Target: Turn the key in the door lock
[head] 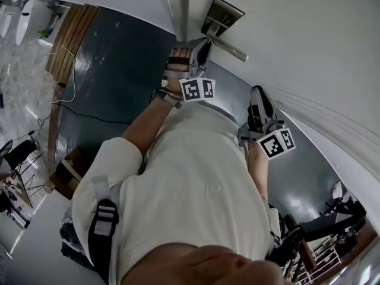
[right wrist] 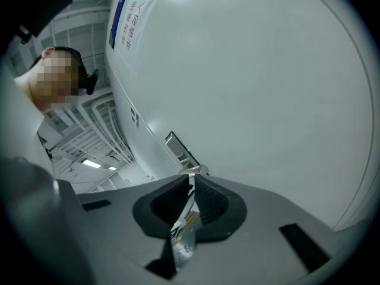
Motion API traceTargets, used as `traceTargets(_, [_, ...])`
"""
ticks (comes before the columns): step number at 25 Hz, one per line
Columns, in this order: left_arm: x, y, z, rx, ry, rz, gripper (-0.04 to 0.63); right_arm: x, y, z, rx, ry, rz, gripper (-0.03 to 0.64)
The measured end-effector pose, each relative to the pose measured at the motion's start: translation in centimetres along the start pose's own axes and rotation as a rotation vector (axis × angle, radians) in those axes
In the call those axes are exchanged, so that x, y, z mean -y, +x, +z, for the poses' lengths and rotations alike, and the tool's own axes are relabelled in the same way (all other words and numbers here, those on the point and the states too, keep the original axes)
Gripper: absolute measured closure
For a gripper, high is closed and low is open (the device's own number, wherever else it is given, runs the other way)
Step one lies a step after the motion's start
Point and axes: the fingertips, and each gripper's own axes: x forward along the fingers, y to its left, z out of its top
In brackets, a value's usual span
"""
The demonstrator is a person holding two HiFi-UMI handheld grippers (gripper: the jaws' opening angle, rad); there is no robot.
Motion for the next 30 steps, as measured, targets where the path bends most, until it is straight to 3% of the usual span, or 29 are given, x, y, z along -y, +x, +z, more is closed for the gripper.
traceTargets(3, [0.0,-2.3,-0.1,0.071,-0.017,-0.061,0.498,-0.2,0.1,-0.4,0.008,0.012,-0.009,0.571])
traceTargets(5, [-0.4,-3.9,-0.7,0.136,-0.185,-0.147,0.481,-0.7,0.2,-0.6,0.015,0.022,-0.012,0.571])
traceTargets(6, [-0.9,-4.5,-1.2,0.163,-0.338,-0.209,0.473,-0.9,0.4,-0.7,0.018,0.024,-0.014,0.571])
traceTargets(10, [-3.8,-4.4,-2.9,0.233,-1.128,-0.549,0.432,-1.7,1.8,-0.5,0.019,0.019,-0.030,0.571])
traceTargets(16, [-4.5,-2.5,-4.5,0.340,-1.925,-0.966,0.420,-3.2,3.1,-0.2,0.028,-0.009,-0.086,0.571])
traceTargets(18, [-4.3,-1.7,-4.1,0.400,-2.140,-1.101,0.419,-3.3,3.3,-0.3,0.034,-0.013,-0.114,0.570])
traceTargets(21, [-3.7,-0.4,-3.8,0.444,-2.353,-1.231,0.419,-3.5,3.4,-0.4,0.042,-0.022,-0.159,0.571])
traceTargets(24, [-2.5,0.7,-3.5,0.438,-2.537,-1.360,0.419,-3.5,3.4,-0.5,0.047,-0.036,-0.205,0.571])
traceTargets(26, [-1.3,1.2,-3.2,0.424,-2.589,-1.444,0.419,-3.1,3.4,-0.8,0.049,-0.036,-0.232,0.571])
traceTargets(30, [-0.8,0.8,-1.3,0.458,-2.598,-1.641,0.419,-2.8,3.4,-1.1,0.062,-0.028,-0.275,0.571])
